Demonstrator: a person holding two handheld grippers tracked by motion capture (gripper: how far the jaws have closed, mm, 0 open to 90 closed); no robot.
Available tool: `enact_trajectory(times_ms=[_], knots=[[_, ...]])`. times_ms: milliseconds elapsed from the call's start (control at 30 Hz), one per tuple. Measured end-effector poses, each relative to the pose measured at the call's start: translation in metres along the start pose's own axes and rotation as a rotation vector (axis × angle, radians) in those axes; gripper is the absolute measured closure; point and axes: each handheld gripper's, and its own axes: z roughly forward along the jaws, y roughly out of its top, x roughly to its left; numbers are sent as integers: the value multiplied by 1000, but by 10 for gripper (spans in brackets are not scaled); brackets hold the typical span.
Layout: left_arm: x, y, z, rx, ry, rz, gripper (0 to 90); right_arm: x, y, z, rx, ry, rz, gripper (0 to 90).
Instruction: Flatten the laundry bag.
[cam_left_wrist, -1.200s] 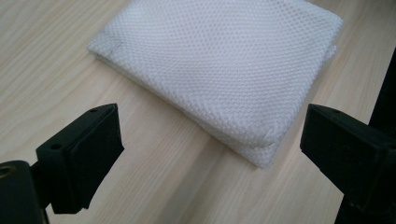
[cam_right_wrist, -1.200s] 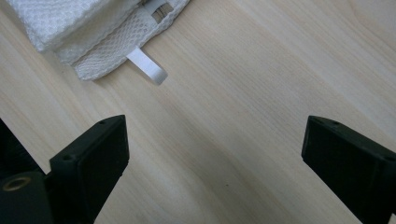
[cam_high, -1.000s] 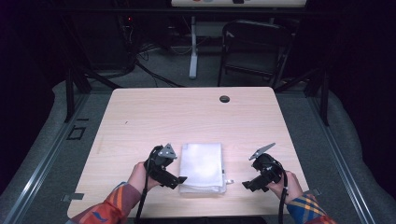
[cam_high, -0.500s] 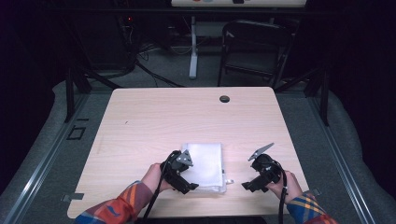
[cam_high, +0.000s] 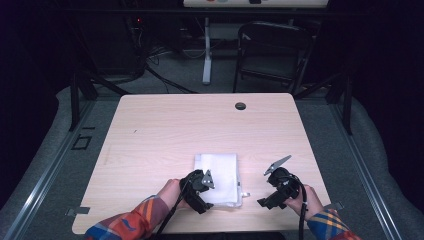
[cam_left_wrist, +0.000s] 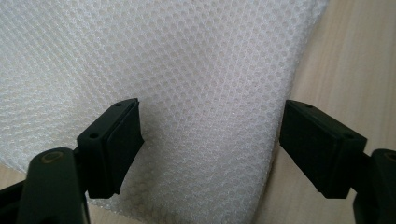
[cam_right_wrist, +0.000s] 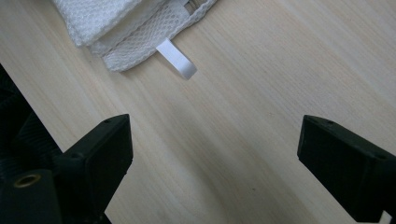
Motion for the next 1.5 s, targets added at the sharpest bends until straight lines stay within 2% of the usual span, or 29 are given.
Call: enact_trajectory(times_ms=[167, 333, 400, 433, 467, 567, 600, 700, 767, 800, 833, 900, 933, 1033, 1100, 1233, 1333, 1400, 1467, 1500], knots=[[2, -2, -1, -12, 1, -9, 291, -1, 1, 0, 15, -2, -9, 104], [5, -4, -2, -29, 3, -20, 387, 0, 1, 2, 25, -3, 5, 115], [5, -5, -3, -38, 6, -28, 397, 0, 2, 1, 35, -13, 0, 116], [5, -5, -3, -40, 7, -30, 441, 1, 3, 1, 31, -15, -3, 122], [6, -5, -4, -39, -3, -31, 441, 1, 3, 1, 31, -15, -3, 122], [6, -5, -4, -43, 3, -36, 476, 2, 3, 4, 19, -1, 8, 129], [7, -5, -4, -46, 3, -42, 522, 2, 4, 4, 20, 3, 1, 141], [9, -6, -5, -59, -4, -59, 554, 3, 4, 3, 17, -12, 0, 155], [9, -7, -5, -64, -13, -62, 627, 5, 5, 4, 2, 1, 4, 180], [9, -7, -5, -69, -16, -66, 633, 5, 6, 3, 9, -13, -4, 200], [9, -7, -5, -69, -15, -66, 675, 6, 7, 4, -5, 1, -4, 258], [10, -7, -5, -70, -22, -65, 684, 7, 7, 4, -10, 0, -6, 277], [10, -7, -5, -69, -23, -66, 720, 8, 7, 5, -15, 7, -6, 313], [10, -7, -5, -73, -25, -68, 766, 13, 10, 6, -12, -19, -31, 551], [11, -8, -6, -83, -30, -84, 782, 15, 11, 6, -14, -18, -43, 577], [15, -11, -10, -118, -49, -133, 825, 22, 16, 8, -36, -1, -62, 807], [17, -10, -13, -121, -58, -158, 828, 27, 18, 10, -58, 14, -65, 842], [17, -10, -14, -133, -57, -170, 829, 31, 20, 12, -64, 8, -63, 852], [18, -10, -15, -135, -62, -176, 830, 34, 22, 14, -86, 9, -79, 856], [19, -10, -15, -139, -62, -183, 831, 34, 24, 14, -78, 2, -89, 861]])
